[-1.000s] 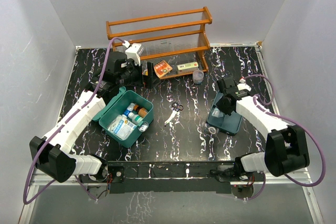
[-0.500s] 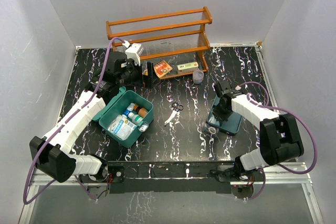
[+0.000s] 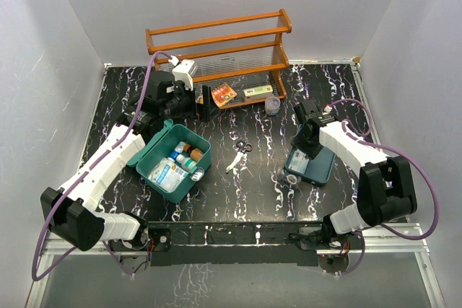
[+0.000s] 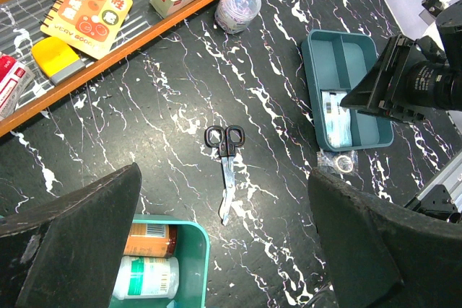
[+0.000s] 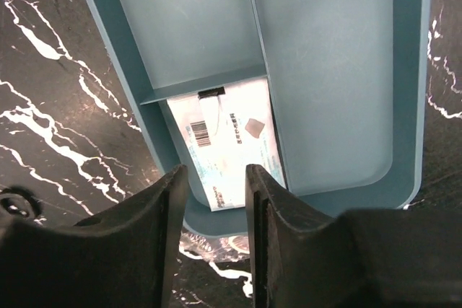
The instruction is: Organize the medicine kit
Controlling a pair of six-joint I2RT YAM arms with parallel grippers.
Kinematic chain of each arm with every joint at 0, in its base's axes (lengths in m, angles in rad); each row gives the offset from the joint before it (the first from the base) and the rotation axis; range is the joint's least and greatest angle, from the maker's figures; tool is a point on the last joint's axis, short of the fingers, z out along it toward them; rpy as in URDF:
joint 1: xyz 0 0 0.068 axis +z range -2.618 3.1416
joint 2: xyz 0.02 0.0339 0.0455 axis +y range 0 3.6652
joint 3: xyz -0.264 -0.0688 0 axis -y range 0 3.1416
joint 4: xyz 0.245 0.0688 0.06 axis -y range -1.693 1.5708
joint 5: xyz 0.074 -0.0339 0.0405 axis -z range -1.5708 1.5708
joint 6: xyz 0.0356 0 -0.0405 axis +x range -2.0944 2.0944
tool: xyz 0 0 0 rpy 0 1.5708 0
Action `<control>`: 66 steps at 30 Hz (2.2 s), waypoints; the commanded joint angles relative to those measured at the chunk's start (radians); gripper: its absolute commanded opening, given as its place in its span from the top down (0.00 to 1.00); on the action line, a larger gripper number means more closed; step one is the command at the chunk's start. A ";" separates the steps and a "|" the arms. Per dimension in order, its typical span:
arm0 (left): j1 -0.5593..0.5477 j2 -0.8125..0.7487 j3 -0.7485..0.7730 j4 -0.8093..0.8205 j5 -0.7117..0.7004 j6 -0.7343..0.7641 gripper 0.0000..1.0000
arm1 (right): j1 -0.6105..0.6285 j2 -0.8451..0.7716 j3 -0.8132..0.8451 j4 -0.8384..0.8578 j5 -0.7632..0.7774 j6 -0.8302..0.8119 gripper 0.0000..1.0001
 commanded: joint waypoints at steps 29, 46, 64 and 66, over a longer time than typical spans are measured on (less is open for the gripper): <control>-0.006 -0.017 0.030 0.002 -0.020 0.015 0.02 | -0.009 0.304 0.081 0.296 -0.335 -0.470 0.70; -0.006 -0.005 0.056 -0.001 -0.019 0.015 0.02 | 0.049 0.147 0.178 0.167 -0.168 -0.409 0.59; -0.006 -0.016 0.068 -0.018 -0.076 0.010 0.02 | 0.360 0.135 0.220 0.083 0.002 -0.196 0.58; -0.006 -0.017 0.064 -0.016 -0.074 0.009 0.02 | 0.360 0.075 0.151 0.045 0.050 -0.156 0.58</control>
